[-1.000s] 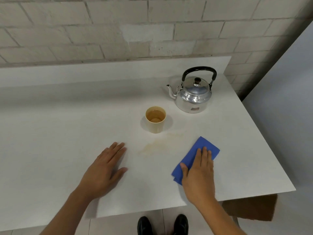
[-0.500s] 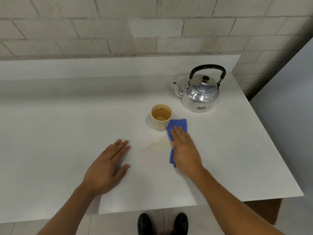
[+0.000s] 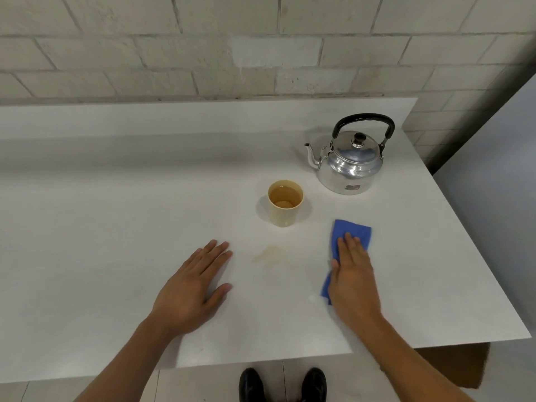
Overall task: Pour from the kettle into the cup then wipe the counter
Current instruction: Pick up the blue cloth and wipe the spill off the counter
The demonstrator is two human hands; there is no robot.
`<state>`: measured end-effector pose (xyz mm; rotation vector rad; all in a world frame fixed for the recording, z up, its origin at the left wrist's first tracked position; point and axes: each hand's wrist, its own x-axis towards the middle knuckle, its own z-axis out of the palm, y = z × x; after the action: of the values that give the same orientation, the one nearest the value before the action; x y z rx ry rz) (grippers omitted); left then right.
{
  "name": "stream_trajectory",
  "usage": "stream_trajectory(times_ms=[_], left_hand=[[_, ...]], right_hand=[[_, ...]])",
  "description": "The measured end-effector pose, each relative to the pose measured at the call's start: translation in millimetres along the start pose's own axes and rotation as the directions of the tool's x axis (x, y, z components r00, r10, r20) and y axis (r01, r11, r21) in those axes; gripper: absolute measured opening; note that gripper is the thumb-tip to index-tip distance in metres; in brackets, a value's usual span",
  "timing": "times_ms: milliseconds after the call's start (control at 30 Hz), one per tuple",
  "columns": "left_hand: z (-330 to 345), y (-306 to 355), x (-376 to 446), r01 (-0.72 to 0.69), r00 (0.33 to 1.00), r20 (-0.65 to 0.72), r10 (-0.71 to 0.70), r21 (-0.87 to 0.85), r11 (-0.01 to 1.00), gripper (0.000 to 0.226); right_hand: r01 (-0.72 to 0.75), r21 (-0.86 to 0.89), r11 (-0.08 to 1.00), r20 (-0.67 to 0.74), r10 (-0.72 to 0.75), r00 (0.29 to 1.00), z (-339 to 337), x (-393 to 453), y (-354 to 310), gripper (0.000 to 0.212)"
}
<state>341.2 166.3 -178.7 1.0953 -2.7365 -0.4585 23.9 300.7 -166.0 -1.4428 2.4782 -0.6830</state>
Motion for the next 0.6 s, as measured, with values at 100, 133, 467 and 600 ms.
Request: stream_trajectory(times_ms=[100,133,467,600], left_hand=[[0.1,-3.2,-1.3,-0.01,1.0,0.018,0.009,0.004,1.0,0.068],[0.2,-4.3,-1.3,-0.009,1.0,0.019,0.008,0.006,1.0,0.069],[-0.7,-6.4,-6.6,-0.008,0.999,0.032,0.007,0.023,1.0,0.074],[-6.4,-9.7,-19.0,0.011,1.0,0.018,-0.012,0.031,0.999,0.076]], right_hand=[[0.107,-0.027,0.994,0.05,-0.105,0.993,28.8,-13.1,-51.1,0.057],[0.166,-0.032,0.986,0.079,-0.163,0.984,38.1,-20.9,-67.0,0.063],[0.446,0.124,0.886,0.276,-0.463,0.842,7.1,-61.2,-37.2,0.062],[0.366,0.04,0.93,0.22,-0.365,0.905,13.9,-37.8,-35.3,0.055]])
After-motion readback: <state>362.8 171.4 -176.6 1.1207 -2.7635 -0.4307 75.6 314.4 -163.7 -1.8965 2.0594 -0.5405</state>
